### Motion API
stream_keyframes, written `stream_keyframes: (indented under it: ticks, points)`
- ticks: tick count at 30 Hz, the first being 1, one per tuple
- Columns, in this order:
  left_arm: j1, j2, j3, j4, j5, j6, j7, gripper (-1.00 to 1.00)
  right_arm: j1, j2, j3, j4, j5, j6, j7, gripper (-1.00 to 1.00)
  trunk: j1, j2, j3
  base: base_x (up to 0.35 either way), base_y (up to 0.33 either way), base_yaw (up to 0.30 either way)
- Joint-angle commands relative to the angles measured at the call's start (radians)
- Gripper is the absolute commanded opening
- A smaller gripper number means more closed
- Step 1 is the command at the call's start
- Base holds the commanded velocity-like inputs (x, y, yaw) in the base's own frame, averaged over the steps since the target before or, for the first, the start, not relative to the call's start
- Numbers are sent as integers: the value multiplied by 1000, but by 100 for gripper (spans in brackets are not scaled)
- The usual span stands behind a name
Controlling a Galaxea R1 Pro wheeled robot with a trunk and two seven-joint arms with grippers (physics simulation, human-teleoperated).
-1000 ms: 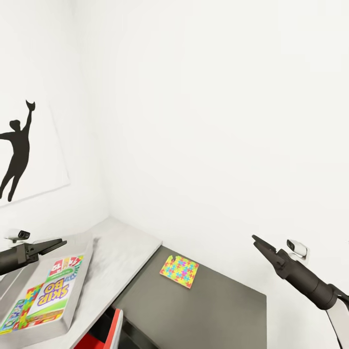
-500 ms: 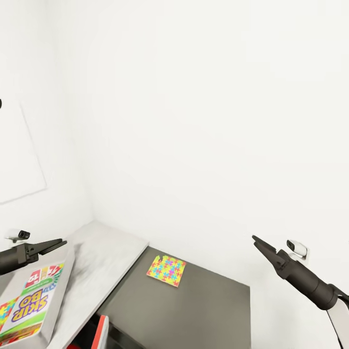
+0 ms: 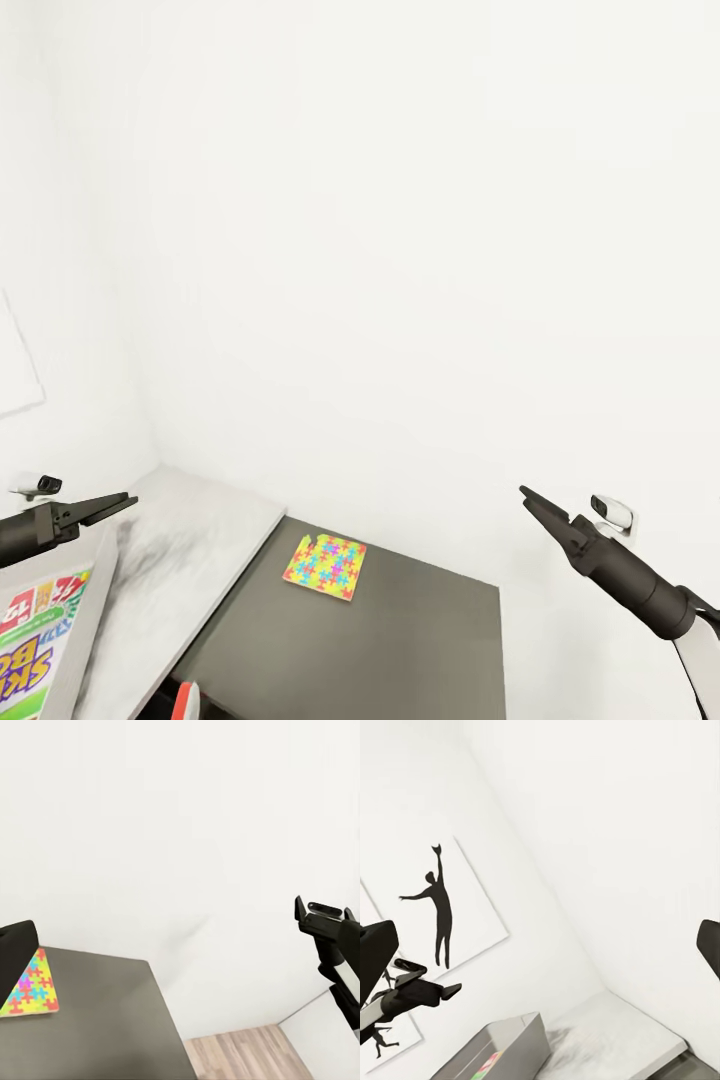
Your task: Put all the toys in the child's room - the three board games (two on the bed and one on the table), the two jigsaw puzzles on the table, and the tennis ball on the table - inside the toy box on the table in the child's room.
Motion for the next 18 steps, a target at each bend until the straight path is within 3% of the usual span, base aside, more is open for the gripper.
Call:
stream_keyframes:
  ticks: [1,9,18]
  points:
    - [0,0,-1,0,4,8,-1,100,0,0,0,0,-5,8,1,100,0,-1,-1,-25,5,-28]
    - [0,0,-1,-2,5,8,-1,100,0,0,0,0,-5,8,0,100,0,-1,-4,-155,-35,-9]
    - [0,0,-1,-3,4,8,-1,100,0,0,1,0,-5,9,0,100,0,-1,-12,-25,-5,-1]
